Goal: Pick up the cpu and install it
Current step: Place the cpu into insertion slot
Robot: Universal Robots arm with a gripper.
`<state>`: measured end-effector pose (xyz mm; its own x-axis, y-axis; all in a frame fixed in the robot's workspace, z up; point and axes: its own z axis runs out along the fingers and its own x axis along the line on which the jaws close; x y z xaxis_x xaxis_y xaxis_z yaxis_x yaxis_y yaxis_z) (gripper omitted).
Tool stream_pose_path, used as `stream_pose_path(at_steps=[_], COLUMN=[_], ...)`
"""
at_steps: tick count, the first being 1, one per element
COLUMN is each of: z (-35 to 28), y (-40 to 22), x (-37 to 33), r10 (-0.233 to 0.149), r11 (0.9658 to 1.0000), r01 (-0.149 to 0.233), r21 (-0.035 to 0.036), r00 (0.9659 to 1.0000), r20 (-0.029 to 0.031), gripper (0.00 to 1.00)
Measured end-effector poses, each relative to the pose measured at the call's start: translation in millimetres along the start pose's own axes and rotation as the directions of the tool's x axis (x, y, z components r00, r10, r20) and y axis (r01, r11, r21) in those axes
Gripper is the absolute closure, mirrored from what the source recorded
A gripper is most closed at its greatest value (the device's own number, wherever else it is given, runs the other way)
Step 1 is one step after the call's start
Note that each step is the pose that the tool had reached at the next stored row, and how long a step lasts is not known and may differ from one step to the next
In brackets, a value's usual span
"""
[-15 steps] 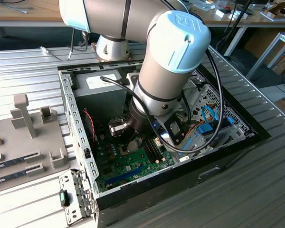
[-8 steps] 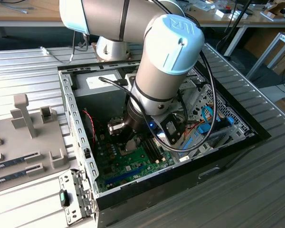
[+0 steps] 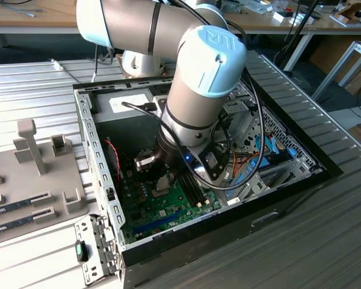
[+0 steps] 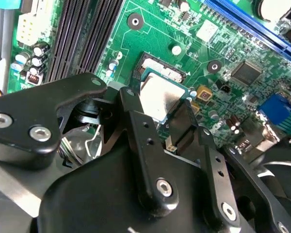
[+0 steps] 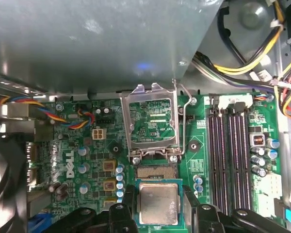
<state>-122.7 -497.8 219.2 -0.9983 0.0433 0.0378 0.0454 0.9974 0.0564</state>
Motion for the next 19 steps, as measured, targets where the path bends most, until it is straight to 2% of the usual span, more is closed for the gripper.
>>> stream_pose_path(at_steps=[5,13,19], z=[5.0,16.3,17.7], y=[-0.2,0.2,0.1], x=[-0.2,-0.6,-0.7], r10=[-0.022,-0.022,-0.022], r11=[0.9998,0.9998,0.9997], r01=[0.022,0.022,0.022], r21=[0.0012,0.0013,0.006], r00=[0.9998,0.9998,0.9998], r20=[-0.0013,-0.0013,-0.0014], gripper=[0.53,0.53,0.53])
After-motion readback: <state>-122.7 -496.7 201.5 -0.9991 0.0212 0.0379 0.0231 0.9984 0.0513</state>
